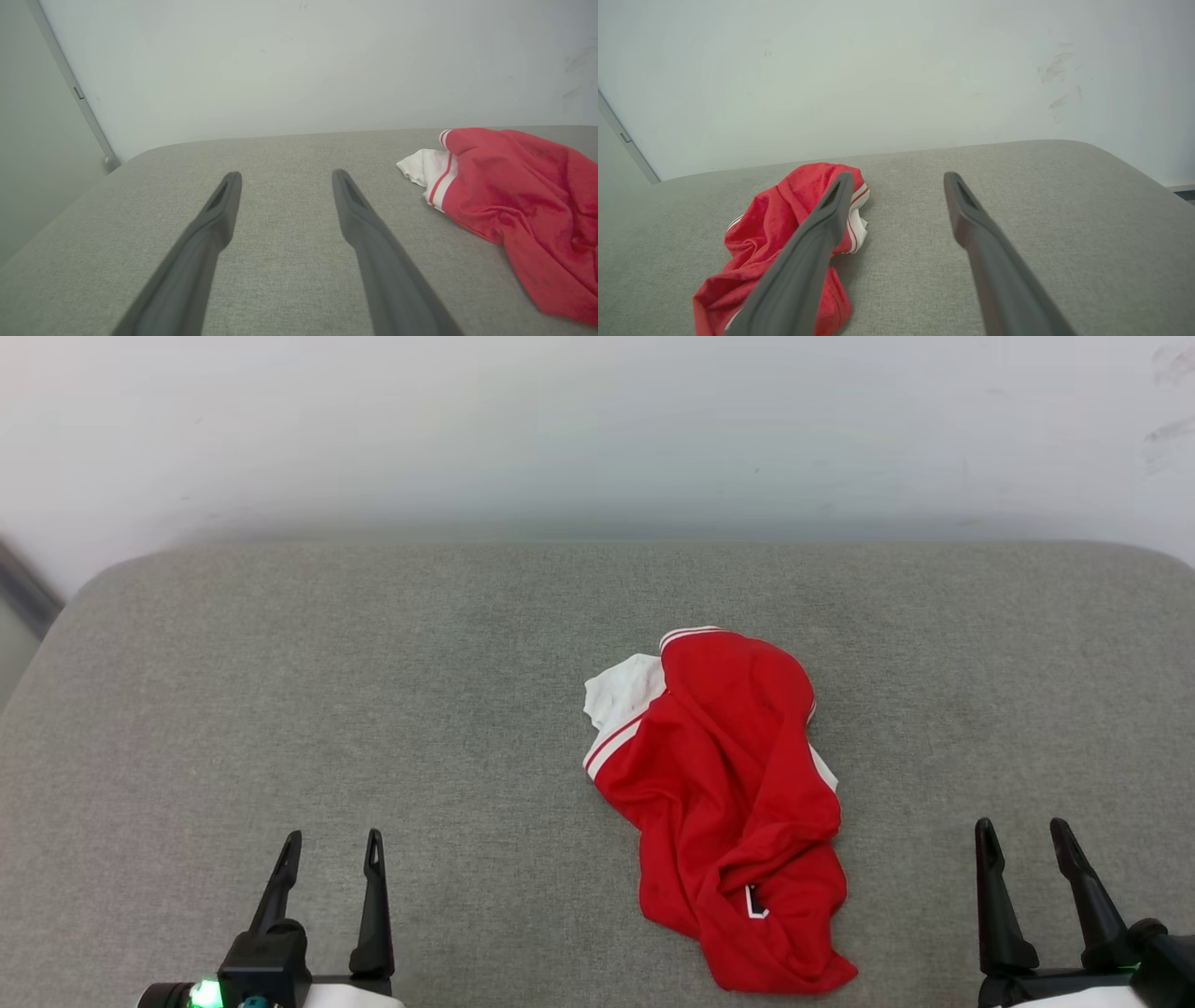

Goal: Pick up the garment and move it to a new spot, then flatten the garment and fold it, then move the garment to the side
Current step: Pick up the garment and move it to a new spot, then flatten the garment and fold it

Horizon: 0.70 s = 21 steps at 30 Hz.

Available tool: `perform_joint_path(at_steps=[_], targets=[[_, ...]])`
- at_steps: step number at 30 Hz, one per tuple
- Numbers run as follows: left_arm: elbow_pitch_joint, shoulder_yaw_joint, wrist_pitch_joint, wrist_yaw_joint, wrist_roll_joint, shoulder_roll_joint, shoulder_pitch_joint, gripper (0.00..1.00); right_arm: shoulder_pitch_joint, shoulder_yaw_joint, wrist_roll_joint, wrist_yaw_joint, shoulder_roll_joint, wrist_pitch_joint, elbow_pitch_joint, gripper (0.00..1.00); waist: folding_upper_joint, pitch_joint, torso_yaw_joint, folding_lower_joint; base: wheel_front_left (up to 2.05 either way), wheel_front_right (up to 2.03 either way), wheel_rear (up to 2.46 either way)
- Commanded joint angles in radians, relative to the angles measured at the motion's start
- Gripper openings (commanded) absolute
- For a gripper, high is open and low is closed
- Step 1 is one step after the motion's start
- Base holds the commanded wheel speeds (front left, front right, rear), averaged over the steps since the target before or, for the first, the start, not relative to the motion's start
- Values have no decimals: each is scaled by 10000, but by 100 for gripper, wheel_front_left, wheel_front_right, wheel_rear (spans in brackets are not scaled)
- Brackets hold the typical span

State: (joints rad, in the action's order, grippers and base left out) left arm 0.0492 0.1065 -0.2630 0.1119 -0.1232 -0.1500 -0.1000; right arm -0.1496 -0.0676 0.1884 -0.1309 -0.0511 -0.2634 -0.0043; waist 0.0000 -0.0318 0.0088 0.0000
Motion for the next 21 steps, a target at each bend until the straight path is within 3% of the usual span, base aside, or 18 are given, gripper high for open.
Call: perform_joint_path(at_steps=[1,8,21], targets=[[19,-79,-26,-54,74,10,-150,100,-97,21,12,3,17,-20,-13,100,0,9,-4,0,0,0,0],[172,-394,-26,-409,345,232,-128,100,-4,48,-117,5,17,-20,-83,100,0,14,-30,0,0,0,0],[1524,-445,-26,-1559,833,-583,2876,100,652,264,-373,5,17,-20,-357,100,0,-569,-404,0,0,0,0]])
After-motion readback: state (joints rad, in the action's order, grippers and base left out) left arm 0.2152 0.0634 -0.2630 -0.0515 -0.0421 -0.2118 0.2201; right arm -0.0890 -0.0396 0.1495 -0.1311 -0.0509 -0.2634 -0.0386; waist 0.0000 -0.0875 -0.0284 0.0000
